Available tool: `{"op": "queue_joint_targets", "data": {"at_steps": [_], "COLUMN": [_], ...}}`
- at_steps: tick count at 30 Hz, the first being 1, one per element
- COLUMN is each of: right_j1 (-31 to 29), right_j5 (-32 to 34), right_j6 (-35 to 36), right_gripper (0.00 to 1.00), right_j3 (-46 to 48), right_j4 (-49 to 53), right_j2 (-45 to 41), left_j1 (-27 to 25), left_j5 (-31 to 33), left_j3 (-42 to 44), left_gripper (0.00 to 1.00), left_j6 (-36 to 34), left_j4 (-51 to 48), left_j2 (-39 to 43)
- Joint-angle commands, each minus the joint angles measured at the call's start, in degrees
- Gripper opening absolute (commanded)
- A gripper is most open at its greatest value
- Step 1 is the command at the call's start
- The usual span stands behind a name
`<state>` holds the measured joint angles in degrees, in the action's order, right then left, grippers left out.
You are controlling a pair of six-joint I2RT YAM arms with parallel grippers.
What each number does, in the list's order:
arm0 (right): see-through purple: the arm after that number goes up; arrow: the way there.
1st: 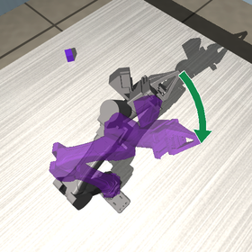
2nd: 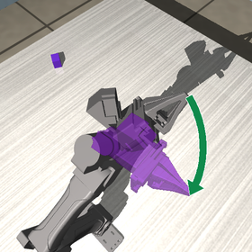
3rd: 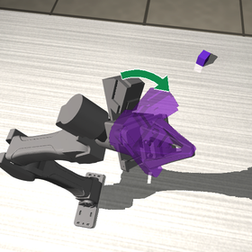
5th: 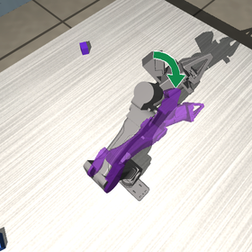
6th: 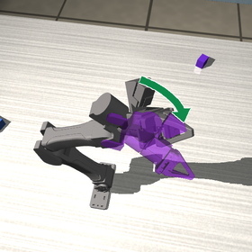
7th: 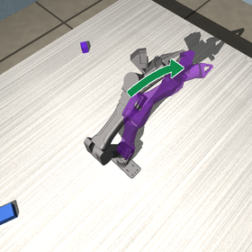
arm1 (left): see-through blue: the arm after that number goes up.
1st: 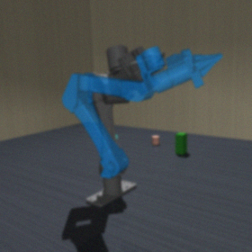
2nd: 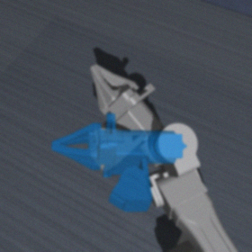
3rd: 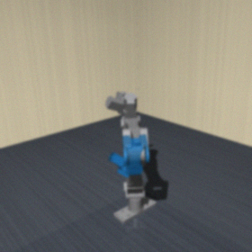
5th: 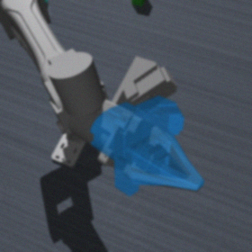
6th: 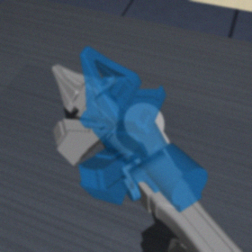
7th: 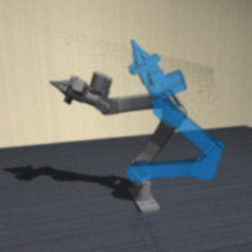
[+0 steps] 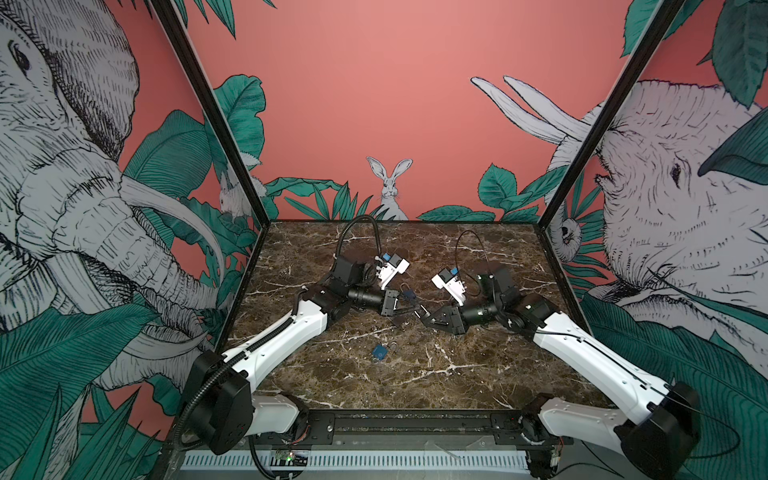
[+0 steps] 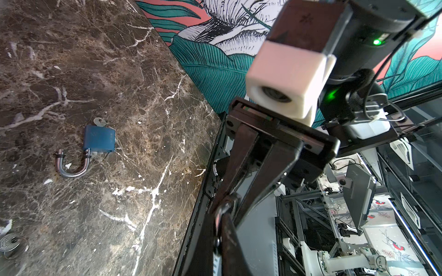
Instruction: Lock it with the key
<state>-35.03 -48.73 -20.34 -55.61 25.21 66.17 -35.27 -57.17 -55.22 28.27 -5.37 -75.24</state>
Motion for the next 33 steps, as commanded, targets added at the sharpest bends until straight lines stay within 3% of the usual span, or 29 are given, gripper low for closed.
{"op": "queue_joint_targets", "data": {"at_steps": [1,12,33], "right_j1": [-0.5,-0.5,-0.5], "right_j5": [-9.8,-14.6,-13.8], "right_j6": [-4.7,-16.3,-21.7], "right_gripper": [0.0,0.0,0.0], "right_j3": [-0.7,2.7,3.7], "right_j4": [-10.9,-24.1,-32.4], "right_j2": [-3.8,-7.0,-6.4], "left_j1": [0.1,0.1,-0.7], "left_j5": [3.8,4.0,2.3], "left_j3": [2.2,4.0,10.7], "left_gripper": [0.0,0.0,0.0], "left_j6": [-1.4,0.4,4.9], "left_j4": [0.5,4.9,11.1], "left_j2": [-0.8,-1.8,-0.7]}}
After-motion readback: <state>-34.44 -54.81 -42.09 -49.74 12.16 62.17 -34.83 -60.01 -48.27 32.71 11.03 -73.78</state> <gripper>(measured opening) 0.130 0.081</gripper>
